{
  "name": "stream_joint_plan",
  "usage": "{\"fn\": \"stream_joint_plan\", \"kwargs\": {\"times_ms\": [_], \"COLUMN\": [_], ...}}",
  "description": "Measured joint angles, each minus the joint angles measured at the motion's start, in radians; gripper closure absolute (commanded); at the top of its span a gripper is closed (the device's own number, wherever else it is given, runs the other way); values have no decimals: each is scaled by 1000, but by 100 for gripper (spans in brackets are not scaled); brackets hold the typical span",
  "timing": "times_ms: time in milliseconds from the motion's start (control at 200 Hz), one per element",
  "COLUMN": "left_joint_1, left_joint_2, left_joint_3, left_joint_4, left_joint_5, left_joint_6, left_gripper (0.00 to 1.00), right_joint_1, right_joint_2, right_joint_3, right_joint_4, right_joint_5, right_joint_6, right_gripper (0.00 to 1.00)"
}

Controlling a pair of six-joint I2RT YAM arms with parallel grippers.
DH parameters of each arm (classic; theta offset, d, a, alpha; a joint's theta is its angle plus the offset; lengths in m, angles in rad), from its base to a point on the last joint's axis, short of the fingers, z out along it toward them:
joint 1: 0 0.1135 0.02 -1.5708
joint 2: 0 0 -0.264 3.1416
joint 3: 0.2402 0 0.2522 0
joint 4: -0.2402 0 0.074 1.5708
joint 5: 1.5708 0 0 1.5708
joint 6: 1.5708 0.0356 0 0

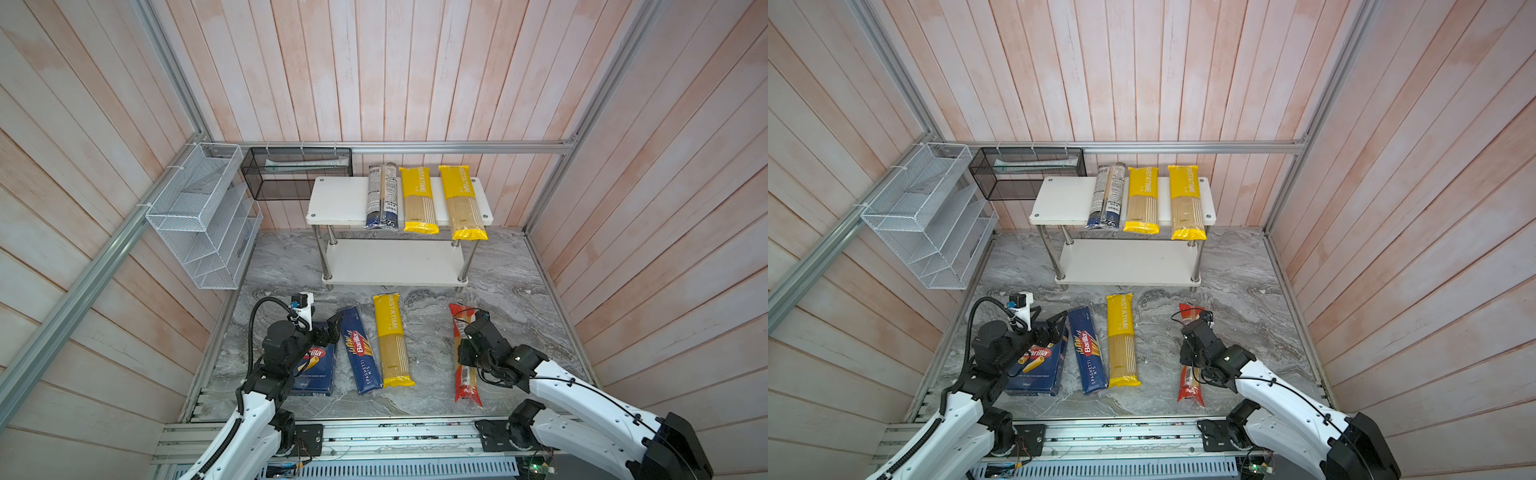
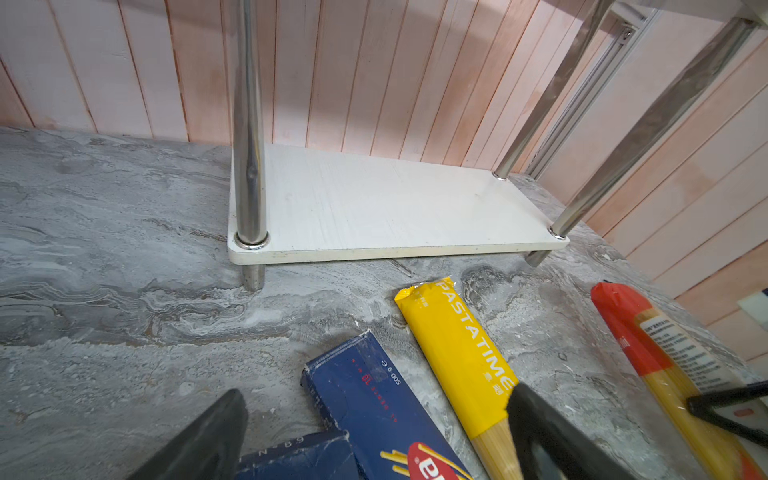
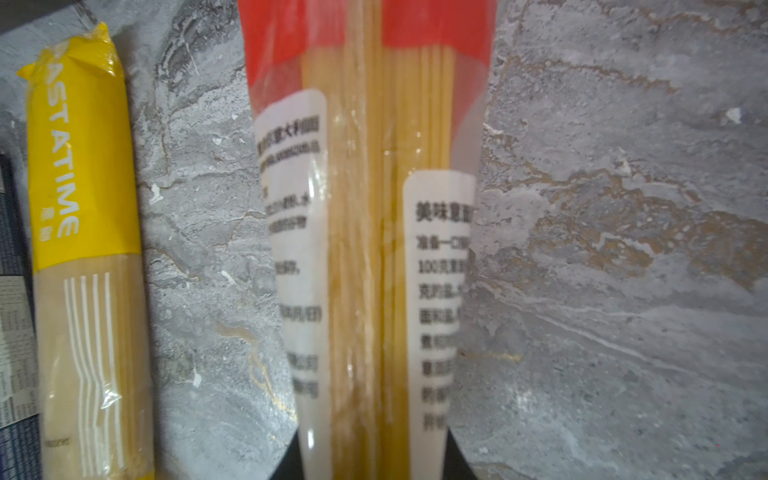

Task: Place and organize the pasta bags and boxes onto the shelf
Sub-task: 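Lift the red spaghetti pack upright off the table with the right gripper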

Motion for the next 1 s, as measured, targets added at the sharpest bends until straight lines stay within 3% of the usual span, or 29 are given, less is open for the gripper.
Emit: {"fn": "stream_joint_plan", "kwargs": {"times_ms": [545, 1000], "left_joint_1": [19, 22], "left_joint_2": [-46, -40], "left_joint_3": [-2, -2], "left_joint_4": [-4, -5], "left_joint_5": [0, 3], "left_joint_6": [7, 6], "left_gripper": [0, 0], "right_joint_1": [47, 47], "right_joint_2": [-9, -19], "right_joint_3": [203, 338], "right_joint_4": [-18, -94], "right_joint_5": [-51, -26], "right_joint_6": [-63, -118], "right_gripper": [84, 85]}}
